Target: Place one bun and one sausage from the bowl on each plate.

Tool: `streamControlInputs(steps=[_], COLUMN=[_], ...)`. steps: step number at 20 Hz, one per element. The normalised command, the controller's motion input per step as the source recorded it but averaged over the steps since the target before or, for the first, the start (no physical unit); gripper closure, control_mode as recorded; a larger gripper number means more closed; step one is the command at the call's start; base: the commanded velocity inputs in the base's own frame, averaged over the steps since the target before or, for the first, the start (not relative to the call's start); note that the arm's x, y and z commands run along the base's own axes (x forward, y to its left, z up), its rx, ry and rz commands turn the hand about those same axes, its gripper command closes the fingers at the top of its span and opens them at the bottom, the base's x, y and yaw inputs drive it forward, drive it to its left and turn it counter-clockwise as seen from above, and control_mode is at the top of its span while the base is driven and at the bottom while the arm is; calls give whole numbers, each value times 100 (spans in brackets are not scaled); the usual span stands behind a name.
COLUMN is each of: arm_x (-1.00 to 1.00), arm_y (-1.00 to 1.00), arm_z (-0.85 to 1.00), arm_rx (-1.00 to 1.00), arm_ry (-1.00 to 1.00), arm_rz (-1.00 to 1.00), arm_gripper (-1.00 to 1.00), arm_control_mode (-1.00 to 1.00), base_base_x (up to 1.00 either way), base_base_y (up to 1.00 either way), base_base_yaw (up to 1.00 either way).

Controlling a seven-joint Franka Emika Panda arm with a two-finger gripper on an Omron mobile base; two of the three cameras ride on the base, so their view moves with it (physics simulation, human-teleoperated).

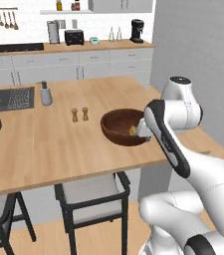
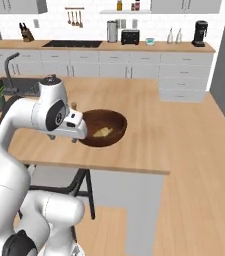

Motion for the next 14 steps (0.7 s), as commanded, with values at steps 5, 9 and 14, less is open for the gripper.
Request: streamControlInputs(steps=[5,9,14], arm_x=[0,0,0], arm_y=[0,0,0], arm_z=[0,0,0], arm_rx=[0,0,0], arm_ry=[0,0,0], arm_rz=[0,0,0], arm_gripper=[-100,-100,-100], arm_control_mode=[100,100,100], base_base_x=[41,39,47], base_base_y=[-37,-39,-35], base_base_yaw=[5,20,5])
